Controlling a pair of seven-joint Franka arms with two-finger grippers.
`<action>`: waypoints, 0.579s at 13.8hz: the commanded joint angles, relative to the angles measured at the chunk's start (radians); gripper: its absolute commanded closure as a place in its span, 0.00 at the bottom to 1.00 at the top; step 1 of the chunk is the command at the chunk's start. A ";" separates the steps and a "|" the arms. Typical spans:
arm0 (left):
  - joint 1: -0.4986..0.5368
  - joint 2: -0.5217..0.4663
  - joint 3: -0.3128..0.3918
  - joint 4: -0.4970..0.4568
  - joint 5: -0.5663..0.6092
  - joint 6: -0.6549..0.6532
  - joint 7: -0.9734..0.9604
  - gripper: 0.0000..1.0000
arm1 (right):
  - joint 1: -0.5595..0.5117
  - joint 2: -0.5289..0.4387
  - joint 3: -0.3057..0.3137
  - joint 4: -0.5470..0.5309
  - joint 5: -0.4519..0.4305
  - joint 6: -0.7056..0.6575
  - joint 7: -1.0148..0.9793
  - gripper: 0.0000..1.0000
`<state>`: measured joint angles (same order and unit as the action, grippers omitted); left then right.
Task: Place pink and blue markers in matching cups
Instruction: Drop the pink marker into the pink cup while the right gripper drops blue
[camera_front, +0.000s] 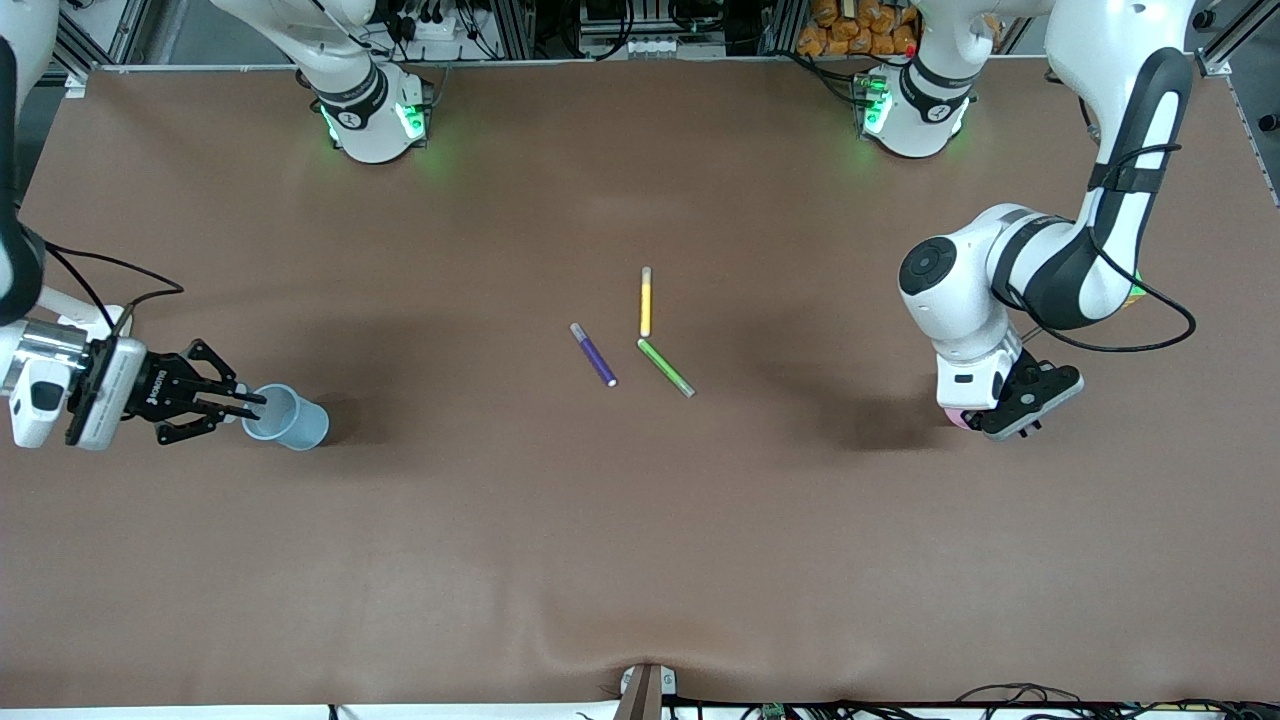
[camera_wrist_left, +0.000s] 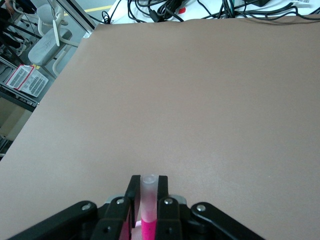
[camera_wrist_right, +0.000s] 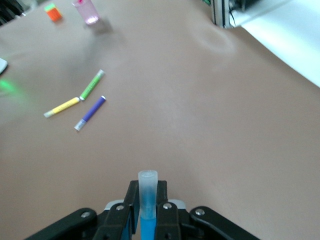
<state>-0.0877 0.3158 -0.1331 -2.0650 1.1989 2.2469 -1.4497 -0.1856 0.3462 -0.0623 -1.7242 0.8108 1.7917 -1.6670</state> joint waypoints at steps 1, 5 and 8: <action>0.011 -0.015 -0.002 -0.035 0.065 0.014 -0.041 0.77 | -0.044 0.005 0.018 -0.015 0.086 -0.041 -0.098 1.00; 0.006 -0.014 -0.002 -0.023 0.065 0.014 -0.020 0.00 | -0.067 0.042 0.018 -0.015 0.151 -0.071 -0.180 1.00; 0.003 -0.026 -0.013 -0.014 0.062 0.014 -0.009 0.00 | -0.077 0.069 0.018 -0.015 0.166 -0.072 -0.224 1.00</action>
<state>-0.0866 0.3148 -0.1368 -2.0738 1.2376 2.2537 -1.4626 -0.2323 0.4054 -0.0623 -1.7319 0.9432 1.7319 -1.8529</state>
